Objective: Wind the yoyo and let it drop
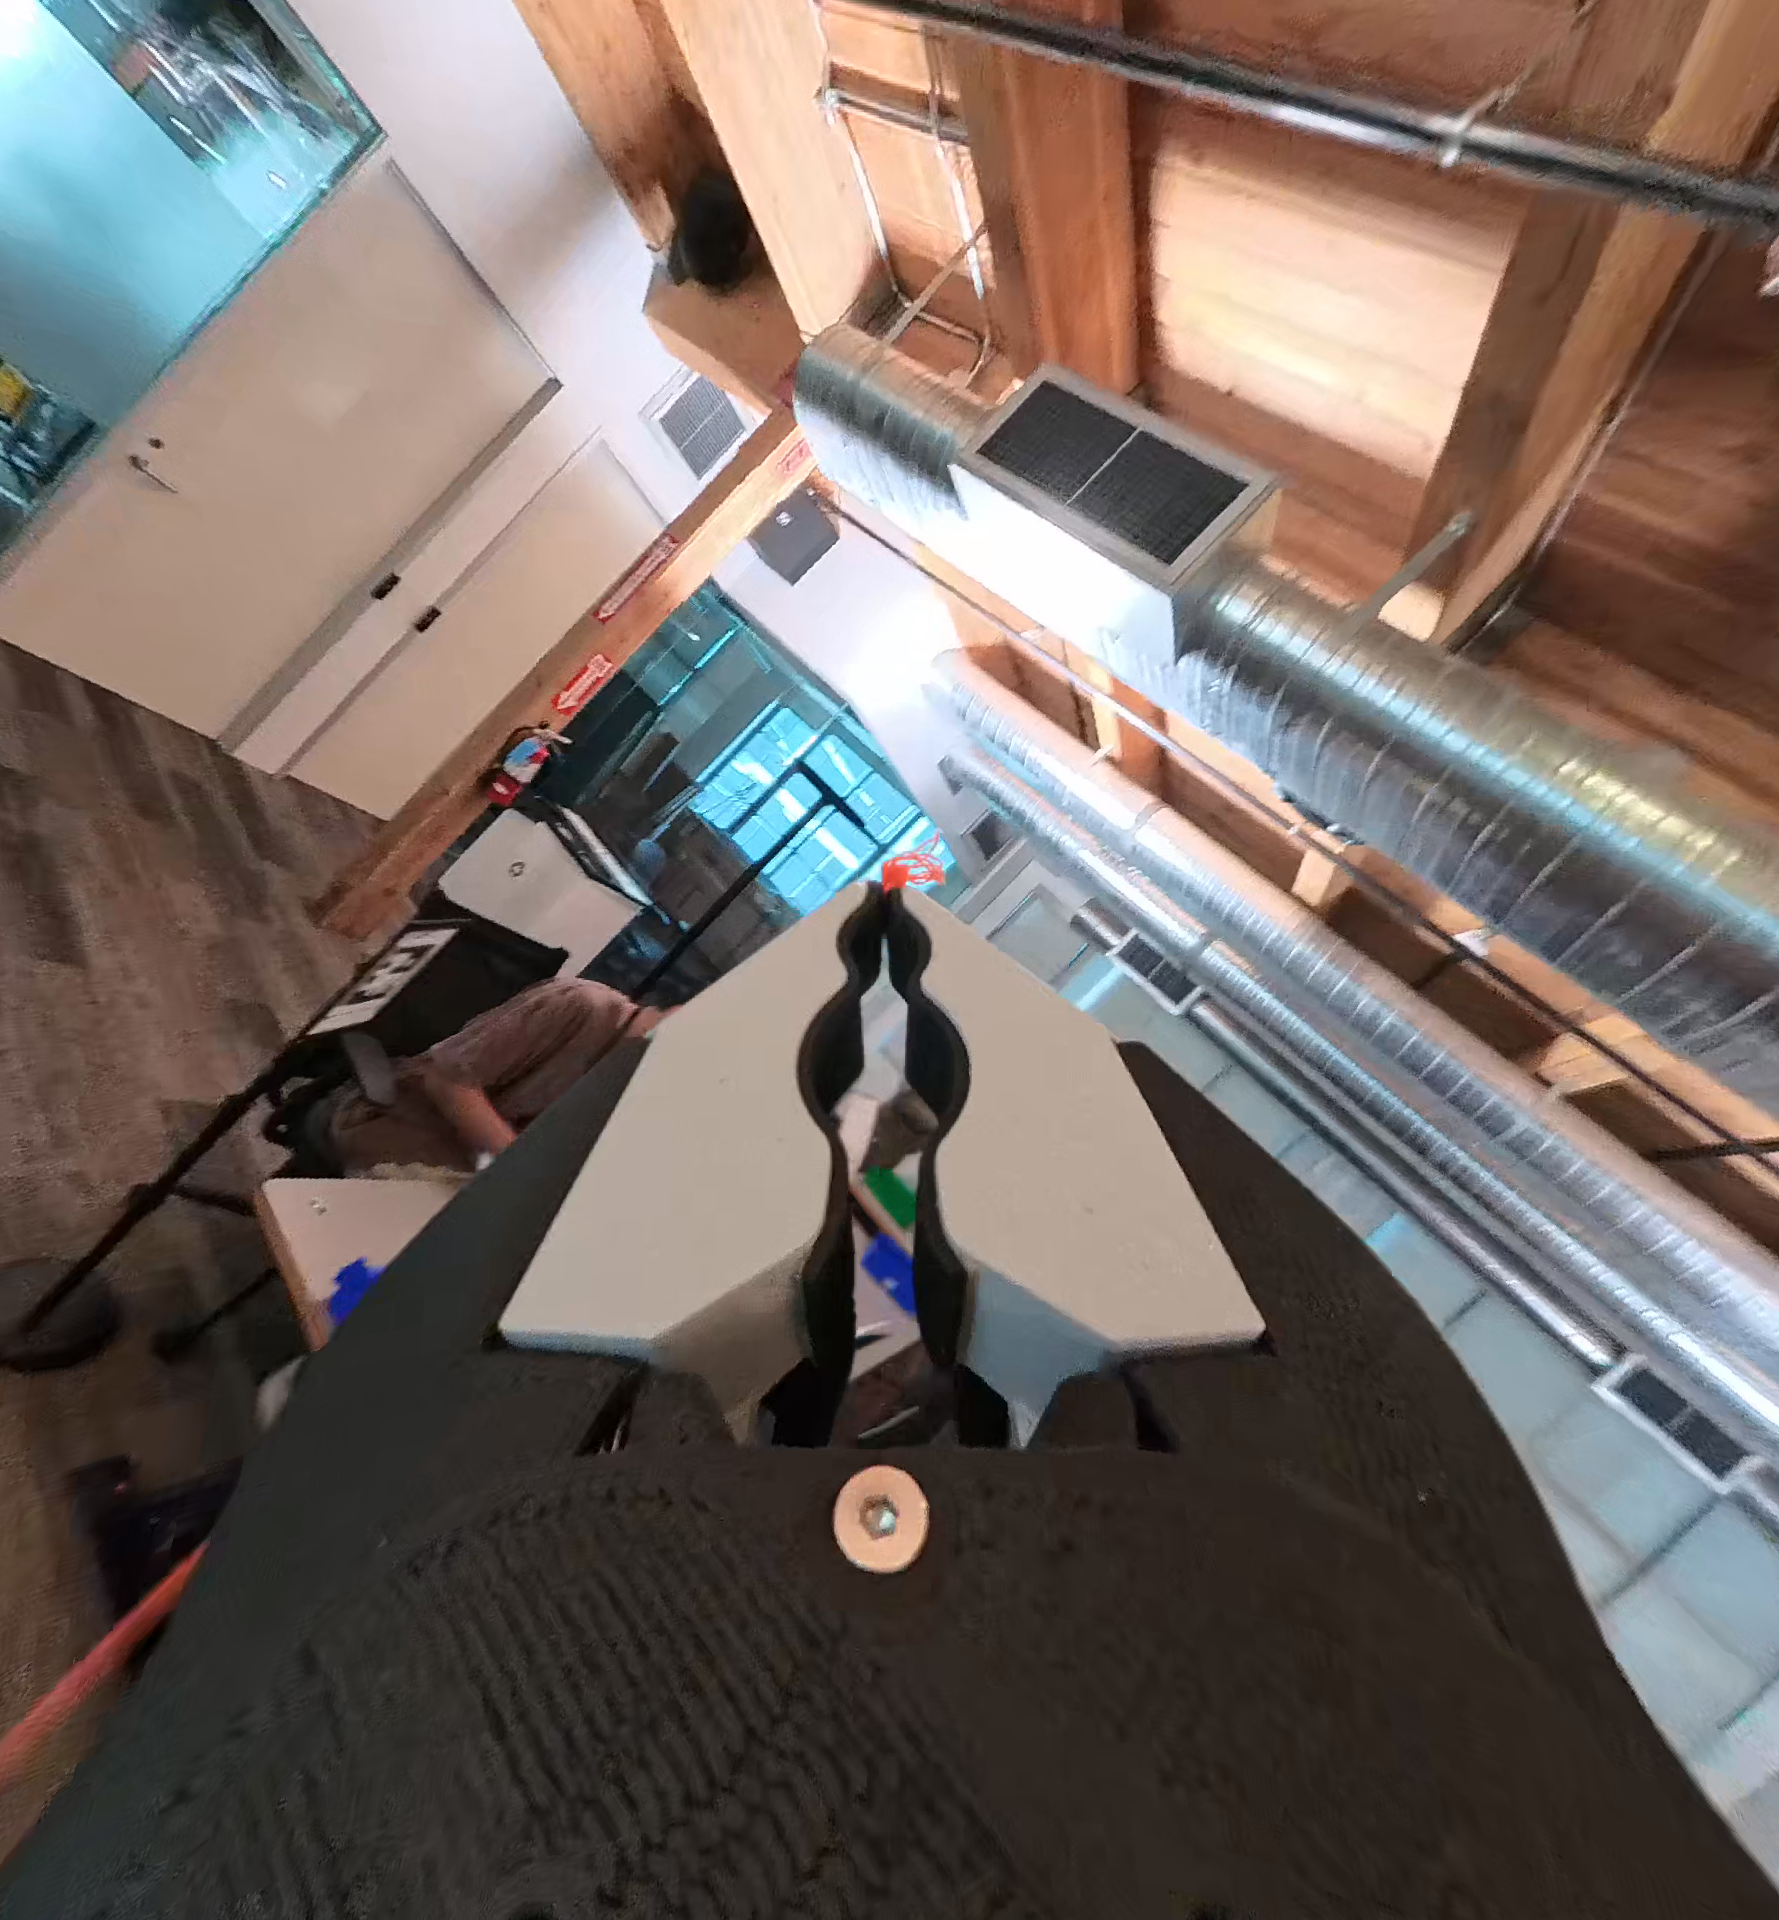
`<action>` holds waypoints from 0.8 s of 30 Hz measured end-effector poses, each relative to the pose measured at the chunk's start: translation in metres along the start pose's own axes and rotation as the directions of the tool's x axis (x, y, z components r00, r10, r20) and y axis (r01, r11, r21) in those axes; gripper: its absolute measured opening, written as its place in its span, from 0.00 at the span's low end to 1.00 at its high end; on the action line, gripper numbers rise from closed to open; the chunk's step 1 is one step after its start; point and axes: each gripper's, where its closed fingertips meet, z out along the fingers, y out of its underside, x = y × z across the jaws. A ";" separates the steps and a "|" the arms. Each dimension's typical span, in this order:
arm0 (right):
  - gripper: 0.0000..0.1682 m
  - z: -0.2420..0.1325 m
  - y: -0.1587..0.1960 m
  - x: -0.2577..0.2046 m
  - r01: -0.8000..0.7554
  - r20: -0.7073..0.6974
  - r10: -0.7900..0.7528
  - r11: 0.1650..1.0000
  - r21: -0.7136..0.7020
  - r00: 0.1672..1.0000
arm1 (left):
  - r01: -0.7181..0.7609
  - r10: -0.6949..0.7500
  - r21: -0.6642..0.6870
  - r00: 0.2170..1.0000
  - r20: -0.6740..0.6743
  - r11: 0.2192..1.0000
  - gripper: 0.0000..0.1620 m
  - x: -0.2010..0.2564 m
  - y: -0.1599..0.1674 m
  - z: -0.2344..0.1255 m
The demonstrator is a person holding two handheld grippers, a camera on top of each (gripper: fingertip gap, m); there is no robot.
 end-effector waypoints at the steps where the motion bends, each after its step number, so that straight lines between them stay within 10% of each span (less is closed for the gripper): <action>1: 0.00 -0.003 -0.008 0.005 0.023 -0.021 -0.023 1.000 0.003 1.000 | -0.024 0.024 -0.036 1.000 -0.003 0.999 0.21 0.000 0.005 0.002; 3: 0.00 -0.010 -0.025 0.012 0.037 -0.042 -0.036 0.999 0.025 0.998 | -0.088 0.089 -0.077 0.996 0.010 0.993 0.00 0.001 0.013 0.007; 7: 0.00 -0.015 -0.049 0.019 0.060 -0.055 -0.058 0.997 0.045 0.997 | -0.110 0.111 0.012 0.994 -0.026 0.994 0.00 0.015 0.000 0.011; 13: 0.00 0.023 -0.027 0.025 0.070 -0.068 -0.075 0.995 -0.064 0.995 | 0.172 -0.142 0.272 0.982 -0.125 0.947 0.85 0.024 -0.038 -0.012; 24: 0.00 0.037 -0.078 0.014 0.064 -0.069 -0.066 0.998 -0.024 0.995 | -0.170 0.156 0.378 0.985 0.069 0.910 0.96 0.092 -0.110 -0.054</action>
